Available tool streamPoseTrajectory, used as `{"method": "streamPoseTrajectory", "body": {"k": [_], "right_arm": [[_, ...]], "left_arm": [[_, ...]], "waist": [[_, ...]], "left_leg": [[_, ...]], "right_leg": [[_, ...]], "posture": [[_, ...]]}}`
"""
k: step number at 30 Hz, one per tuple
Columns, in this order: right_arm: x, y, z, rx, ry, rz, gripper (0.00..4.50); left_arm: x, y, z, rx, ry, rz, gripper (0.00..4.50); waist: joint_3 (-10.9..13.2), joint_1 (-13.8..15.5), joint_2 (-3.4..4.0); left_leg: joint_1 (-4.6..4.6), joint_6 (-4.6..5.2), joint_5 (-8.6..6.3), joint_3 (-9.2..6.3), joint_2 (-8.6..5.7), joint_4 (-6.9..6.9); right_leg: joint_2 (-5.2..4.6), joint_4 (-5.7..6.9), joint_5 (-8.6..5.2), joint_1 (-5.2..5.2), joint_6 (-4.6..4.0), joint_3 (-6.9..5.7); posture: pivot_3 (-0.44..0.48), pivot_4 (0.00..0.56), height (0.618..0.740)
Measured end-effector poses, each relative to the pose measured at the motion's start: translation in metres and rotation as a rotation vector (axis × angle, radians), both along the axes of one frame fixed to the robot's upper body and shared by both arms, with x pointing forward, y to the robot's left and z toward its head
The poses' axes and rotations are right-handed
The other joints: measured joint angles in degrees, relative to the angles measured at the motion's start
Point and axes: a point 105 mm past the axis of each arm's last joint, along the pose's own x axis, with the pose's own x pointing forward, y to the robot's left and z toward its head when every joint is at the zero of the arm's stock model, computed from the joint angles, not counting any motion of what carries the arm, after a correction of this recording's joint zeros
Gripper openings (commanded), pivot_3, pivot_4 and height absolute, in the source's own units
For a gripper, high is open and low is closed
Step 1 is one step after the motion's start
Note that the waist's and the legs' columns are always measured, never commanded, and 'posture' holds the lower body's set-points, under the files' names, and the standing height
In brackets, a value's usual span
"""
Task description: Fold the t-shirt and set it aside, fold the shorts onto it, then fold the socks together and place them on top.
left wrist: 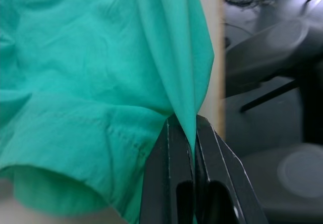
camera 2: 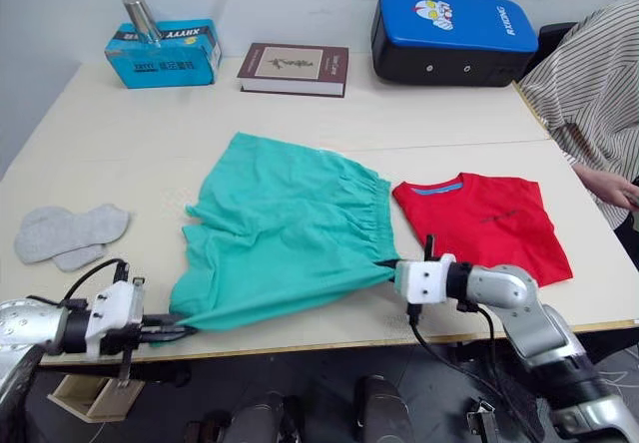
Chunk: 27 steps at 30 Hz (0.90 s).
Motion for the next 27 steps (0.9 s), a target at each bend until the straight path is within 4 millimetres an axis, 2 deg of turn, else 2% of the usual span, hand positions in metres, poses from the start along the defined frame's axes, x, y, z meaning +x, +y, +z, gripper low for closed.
{"method": "streamPoseTrajectory", "body": {"k": [2,5,8,10,13,14,17,19,21,23,27], "right_arm": [[-0.016,-0.005,-0.006,-0.018,0.065,0.048,0.02],[-0.031,-0.005,-0.006,-0.004,0.122,0.101,0.02],[-0.029,-0.005,0.007,0.046,0.144,0.090,0.02],[-0.021,-0.004,0.025,0.100,0.165,0.070,0.02],[-0.003,0.001,0.063,0.185,0.176,0.051,0.02],[0.006,0.003,0.077,0.209,0.167,0.033,0.02],[0.032,0.000,0.089,0.235,0.190,-0.076,0.02],[0.046,-0.004,0.083,0.216,0.236,-0.160,0.02],[0.057,-0.004,0.076,0.227,0.274,-0.221,0.02],[0.074,-0.003,0.068,0.242,0.301,-0.310,0.02],[0.093,-0.003,0.056,0.252,0.292,-0.419,0.02]], "left_arm": [[-0.008,-0.002,0.009,-0.020,0.025,0.015,0.00],[-0.010,-0.001,0.023,-0.021,0.025,0.021,0.00],[0.004,0.001,0.043,-0.034,-0.055,0.018,0.00],[0.029,0.003,0.068,-0.043,-0.164,0.023,0.00],[0.082,0.012,0.112,0.000,-0.340,0.078,0.00],[0.106,0.013,0.129,0.011,-0.409,0.102,0.00],[0.158,0.001,0.157,0.011,-0.515,0.133,0.00],[0.185,-0.009,0.160,0.032,-0.521,0.139,0.00],[0.204,-0.012,0.151,0.077,-0.501,0.151,0.00],[0.226,-0.017,0.135,0.139,-0.484,0.186,0.00],[0.245,-0.017,0.101,0.221,-0.467,0.261,0.00]], "waist": [[0.02,0.21,-0.03],[0.06,0.27,-0.06],[0.07,0.26,-0.07],[0.11,0.47,-0.12],[0.15,0.85,-0.12],[0.14,1.07,-0.14],[0.10,1.70,-0.20],[0.09,1.79,-0.22],[0.09,1.59,-0.23],[0.13,0.98,-0.29],[0.20,-0.12,-0.41]], "left_leg": [[0.01,-0.01,0.03,-0.03,0.00,-0.11],[0.03,0.00,0.04,-0.09,0.00,-0.16],[0.01,-0.07,0.00,-0.12,0.02,-0.18],[-0.03,-0.07,0.03,-0.22,0.00,-0.17],[-0.03,-0.02,0.34,-0.24,-0.02,-0.18],[-0.07,-0.14,0.40,-0.22,-0.02,-0.17],[-0.19,-0.15,0.43,0.02,-0.01,-0.09],[-0.32,-0.11,0.39,0.25,-0.03,-0.11],[-0.47,-0.02,0.30,0.63,-0.09,-0.12],[-0.77,0.02,0.28,0.86,-0.17,-0.09],[-1.11,0.00,0.28,0.86,-0.11,-0.07]], "right_leg": [[0.02,-0.02,0.00,0.01,-0.01,-0.02],[0.06,-0.02,-0.01,0.01,-0.07,-0.03],[0.07,-0.02,-0.01,-0.01,-0.16,-0.05],[0.08,-0.02,0.03,0.00,-0.22,-0.10],[0.15,-0.01,0.17,0.03,-0.28,-0.16],[0.24,-0.02,0.19,0.01,-0.27,-0.17],[0.69,0.03,0.20,-0.07,-0.25,-0.15],[0.87,0.01,0.25,-0.26,-0.15,-0.24],[0.87,-0.01,0.25,-0.59,-0.04,-0.12],[0.92,-0.05,0.31,-0.95,0.07,-0.04],[0.98,0.00,0.32,-1.34,0.08,0.00]], "posture": [[0.000,0.150,0.740],[0.000,0.150,0.740],[0.000,0.150,0.740],[0.000,0.150,0.740],[0.000,0.150,0.740],[0.000,0.150,0.740],[0.000,0.150,0.740],[0.000,0.150,0.740],[0.000,0.150,0.740],[0.000,0.150,0.740],[0.000,0.150,0.740]]}}
